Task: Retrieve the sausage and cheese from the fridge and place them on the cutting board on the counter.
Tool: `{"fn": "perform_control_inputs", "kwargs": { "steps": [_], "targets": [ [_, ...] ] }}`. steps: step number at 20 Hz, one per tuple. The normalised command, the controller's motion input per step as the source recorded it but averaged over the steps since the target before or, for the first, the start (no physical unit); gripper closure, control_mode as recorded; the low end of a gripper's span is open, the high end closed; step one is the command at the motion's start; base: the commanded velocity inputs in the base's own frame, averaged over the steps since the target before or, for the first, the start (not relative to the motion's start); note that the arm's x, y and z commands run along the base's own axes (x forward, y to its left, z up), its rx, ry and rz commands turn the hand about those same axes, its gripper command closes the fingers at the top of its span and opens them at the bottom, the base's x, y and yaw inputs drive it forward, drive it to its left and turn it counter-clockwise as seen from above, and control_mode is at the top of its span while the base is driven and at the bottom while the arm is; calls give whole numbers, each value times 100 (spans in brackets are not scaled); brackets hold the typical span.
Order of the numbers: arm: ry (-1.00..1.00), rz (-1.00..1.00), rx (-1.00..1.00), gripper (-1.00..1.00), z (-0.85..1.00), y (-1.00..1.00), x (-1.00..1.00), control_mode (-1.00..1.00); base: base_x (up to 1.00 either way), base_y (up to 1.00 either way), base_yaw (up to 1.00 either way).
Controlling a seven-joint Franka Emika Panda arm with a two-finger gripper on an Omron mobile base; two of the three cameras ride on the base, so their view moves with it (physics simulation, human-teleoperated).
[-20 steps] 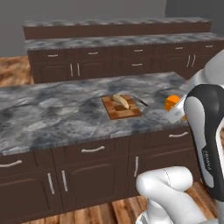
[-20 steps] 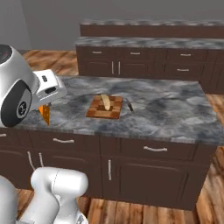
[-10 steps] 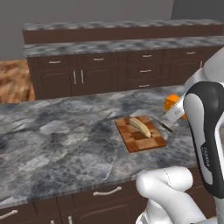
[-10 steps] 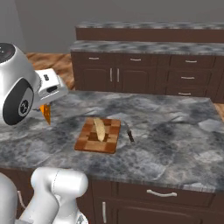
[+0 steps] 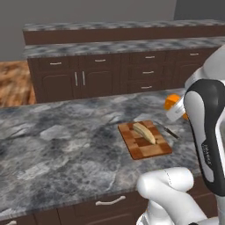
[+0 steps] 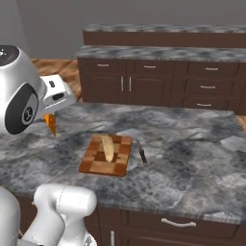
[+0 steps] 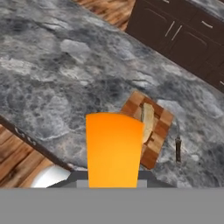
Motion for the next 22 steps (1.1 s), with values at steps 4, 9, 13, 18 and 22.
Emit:
{"fn": "perform_control_inputs", "kwargs": {
  "steps": [4,9,13,18,22],
  "targets": [
    [19,1,-1,100,-15,0,51,-100,0,0,0],
    [35,6,-4,100,-16,0,85,-100,0,0,0],
    [15,5,0,100,-36,-46,67,-100,0,0,0],
    [7,-17,0,100,-58,-52,94,-100,0,0,0],
    [1,-24,-4,100,-73,-12,88,-100,0,0,0]
  ]
}}
